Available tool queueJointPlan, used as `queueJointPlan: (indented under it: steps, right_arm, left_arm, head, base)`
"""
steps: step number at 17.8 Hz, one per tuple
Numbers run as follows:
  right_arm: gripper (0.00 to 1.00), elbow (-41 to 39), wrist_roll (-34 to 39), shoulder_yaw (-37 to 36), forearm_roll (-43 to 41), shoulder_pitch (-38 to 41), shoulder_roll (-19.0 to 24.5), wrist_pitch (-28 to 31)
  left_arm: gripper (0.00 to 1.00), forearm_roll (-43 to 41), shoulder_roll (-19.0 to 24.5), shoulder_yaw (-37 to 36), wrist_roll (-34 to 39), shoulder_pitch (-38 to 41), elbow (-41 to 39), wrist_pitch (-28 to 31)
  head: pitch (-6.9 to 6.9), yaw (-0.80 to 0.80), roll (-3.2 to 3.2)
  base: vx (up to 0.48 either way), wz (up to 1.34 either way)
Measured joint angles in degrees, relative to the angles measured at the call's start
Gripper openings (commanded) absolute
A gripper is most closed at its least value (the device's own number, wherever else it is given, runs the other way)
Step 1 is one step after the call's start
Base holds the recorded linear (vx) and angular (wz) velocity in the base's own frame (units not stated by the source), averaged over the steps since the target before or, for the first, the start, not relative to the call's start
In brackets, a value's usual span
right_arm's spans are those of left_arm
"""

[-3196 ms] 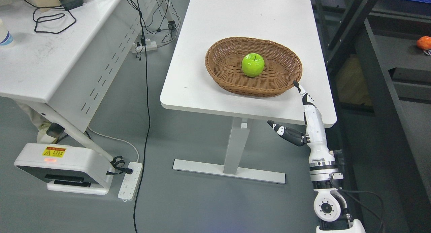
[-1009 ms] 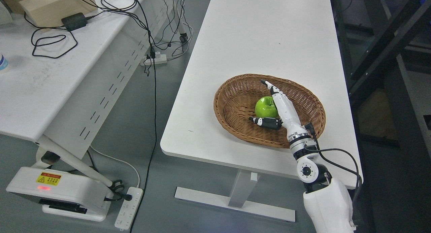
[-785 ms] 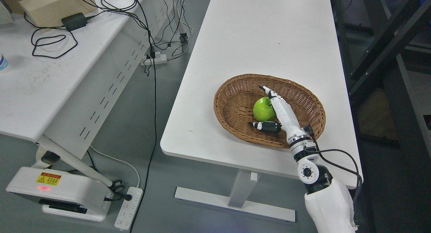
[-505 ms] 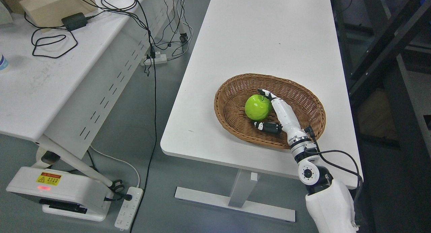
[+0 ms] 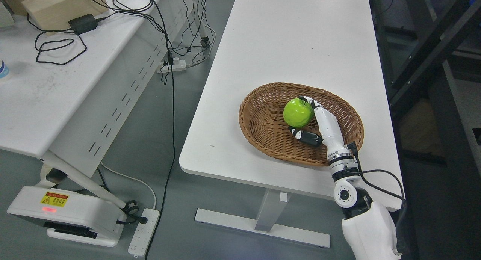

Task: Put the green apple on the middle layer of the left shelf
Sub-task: 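Close the right hand around the green apple and lift it from the basket, then hold the green apple in the right hand while turning toward the black shelf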

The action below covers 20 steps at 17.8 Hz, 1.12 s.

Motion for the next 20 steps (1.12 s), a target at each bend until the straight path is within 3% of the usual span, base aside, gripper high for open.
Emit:
queueJointPlan:
  steps: [8, 20]
  right_arm:
    - [0.00, -6.51, -10.76, -2.18, -1.22, 6.96, 0.45, -6.61]
    - [0.00, -16.26, -12.13, -6.25, -8.11, 17.73, 3.23, -8.92]
  left_arm:
    - [1.00, 0.00, 0.00, 0.00, 0.00, -0.01, 0.00, 0.16]
    - [1.00, 0.00, 0.00, -0.01, 0.00, 0.00, 0.00, 0.30]
  head:
    - [0.00, 0.00, 0.00]
    - [0.00, 0.00, 0.00]
  base:
    - [0.000, 0.00]
    - [-0.100, -0.05]
